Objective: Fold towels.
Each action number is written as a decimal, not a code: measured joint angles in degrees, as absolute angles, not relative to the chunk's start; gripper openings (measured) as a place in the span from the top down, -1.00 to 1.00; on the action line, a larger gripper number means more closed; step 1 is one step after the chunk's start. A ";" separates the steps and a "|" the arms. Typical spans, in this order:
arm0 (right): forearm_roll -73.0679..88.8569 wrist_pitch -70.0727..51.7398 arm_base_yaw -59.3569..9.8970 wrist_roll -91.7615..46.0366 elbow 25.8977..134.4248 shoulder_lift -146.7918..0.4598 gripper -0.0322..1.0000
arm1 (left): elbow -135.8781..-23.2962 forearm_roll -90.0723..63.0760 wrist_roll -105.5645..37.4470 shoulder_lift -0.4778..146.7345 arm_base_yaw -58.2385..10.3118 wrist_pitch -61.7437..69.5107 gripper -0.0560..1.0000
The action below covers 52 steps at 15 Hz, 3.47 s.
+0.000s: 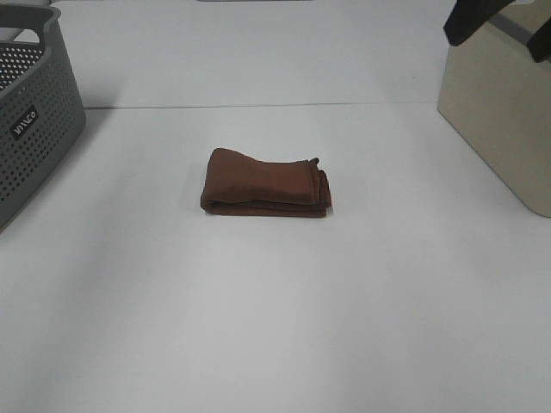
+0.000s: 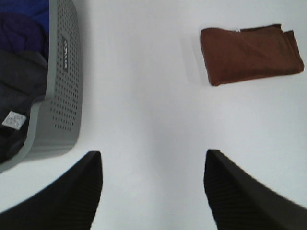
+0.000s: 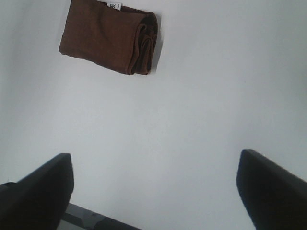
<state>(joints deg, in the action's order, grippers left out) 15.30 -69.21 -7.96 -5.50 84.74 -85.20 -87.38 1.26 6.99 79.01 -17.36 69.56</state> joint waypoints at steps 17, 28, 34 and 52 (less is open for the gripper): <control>6.59 -68.07 -7.96 -5.50 32.83 -14.44 -0.73 | -31.11 -7.62 -6.25 5.56 -17.36 65.55 -0.24; 5.61 -61.48 -7.96 -5.56 29.22 -8.25 -0.73 | -28.99 -9.57 -8.54 5.56 -17.36 60.62 -0.24; 5.61 -61.48 -7.96 -5.56 29.22 -8.25 -0.73 | -28.99 -9.63 -8.65 5.56 -12.43 60.62 -0.24; 5.61 -61.31 -0.80 -5.56 29.11 0.23 -0.73 | -28.99 -9.63 -8.65 -0.23 2.12 60.56 -0.24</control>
